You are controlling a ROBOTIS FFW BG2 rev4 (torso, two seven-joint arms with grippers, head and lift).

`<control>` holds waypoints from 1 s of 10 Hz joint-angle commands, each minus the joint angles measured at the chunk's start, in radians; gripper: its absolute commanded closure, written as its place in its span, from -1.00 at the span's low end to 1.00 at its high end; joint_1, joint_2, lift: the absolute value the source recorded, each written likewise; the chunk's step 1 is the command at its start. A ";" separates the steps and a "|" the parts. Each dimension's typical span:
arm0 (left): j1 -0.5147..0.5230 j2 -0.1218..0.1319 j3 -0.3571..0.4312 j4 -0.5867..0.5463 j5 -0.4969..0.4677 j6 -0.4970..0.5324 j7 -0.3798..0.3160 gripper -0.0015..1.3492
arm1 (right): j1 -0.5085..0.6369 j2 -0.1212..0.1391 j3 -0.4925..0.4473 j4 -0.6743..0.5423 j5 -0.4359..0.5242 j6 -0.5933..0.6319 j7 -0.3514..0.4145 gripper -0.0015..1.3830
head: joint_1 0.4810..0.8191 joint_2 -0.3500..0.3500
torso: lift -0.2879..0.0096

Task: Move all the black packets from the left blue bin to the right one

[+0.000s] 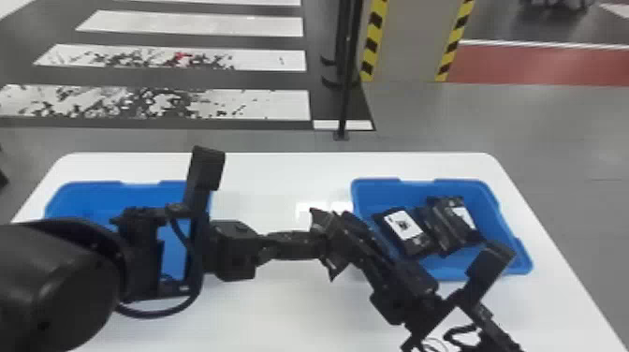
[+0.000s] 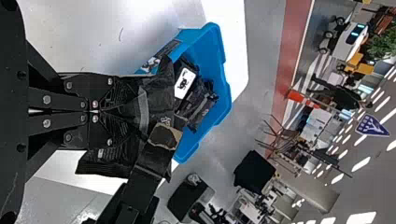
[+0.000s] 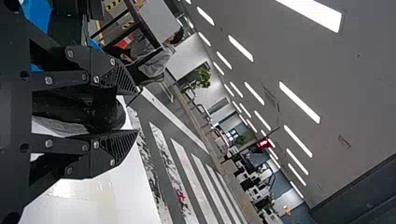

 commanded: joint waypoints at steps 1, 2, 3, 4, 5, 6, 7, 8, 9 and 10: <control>-0.001 0.000 -0.001 -0.002 0.002 -0.008 0.000 0.78 | 0.001 0.002 0.001 0.000 -0.008 0.015 0.003 0.85 | 0.27 -0.16 | -0.01; 0.006 -0.002 0.003 -0.004 0.008 -0.040 0.009 0.60 | 0.001 0.002 -0.005 0.003 -0.023 0.015 0.001 0.85 | 0.27 -0.16 | -0.01; 0.028 -0.006 0.021 -0.014 0.002 -0.062 0.011 -0.26 | -0.012 0.002 -0.025 0.012 -0.023 0.017 0.001 0.85 | 0.27 -0.16 | -0.01; 0.062 -0.010 0.043 -0.034 0.002 -0.094 0.012 -0.81 | -0.041 0.002 -0.050 0.030 -0.021 0.015 0.001 0.85 | 0.27 -0.17 | -0.01; 0.111 -0.014 0.075 -0.078 0.000 -0.102 0.012 -0.89 | -0.075 0.002 -0.086 0.057 -0.017 0.010 -0.001 0.85 | 0.27 -0.19 | -0.01; 0.180 -0.020 0.109 -0.134 0.000 -0.136 0.014 -0.77 | -0.117 0.002 -0.122 0.088 -0.013 0.007 -0.002 0.85 | 0.27 -0.24 | -0.01; 0.251 -0.033 0.145 -0.203 0.000 -0.156 0.018 -0.74 | -0.156 0.002 -0.152 0.133 -0.010 0.007 -0.007 0.85 | 0.27 -0.28 | -0.01; 0.327 -0.049 0.186 -0.277 0.000 -0.158 0.024 -0.74 | -0.201 0.002 -0.192 0.204 0.008 -0.005 -0.013 0.85 | 0.27 -0.33 | -0.01; 0.372 -0.060 0.206 -0.311 0.002 -0.158 0.028 -0.73 | -0.232 0.002 -0.232 0.248 0.040 -0.010 -0.017 0.85 | 0.27 -0.36 | -0.01; 0.404 -0.068 0.214 -0.326 0.012 -0.158 0.028 -0.73 | -0.267 -0.005 -0.276 0.297 0.084 -0.010 -0.020 0.85 | 0.27 -0.43 | -0.01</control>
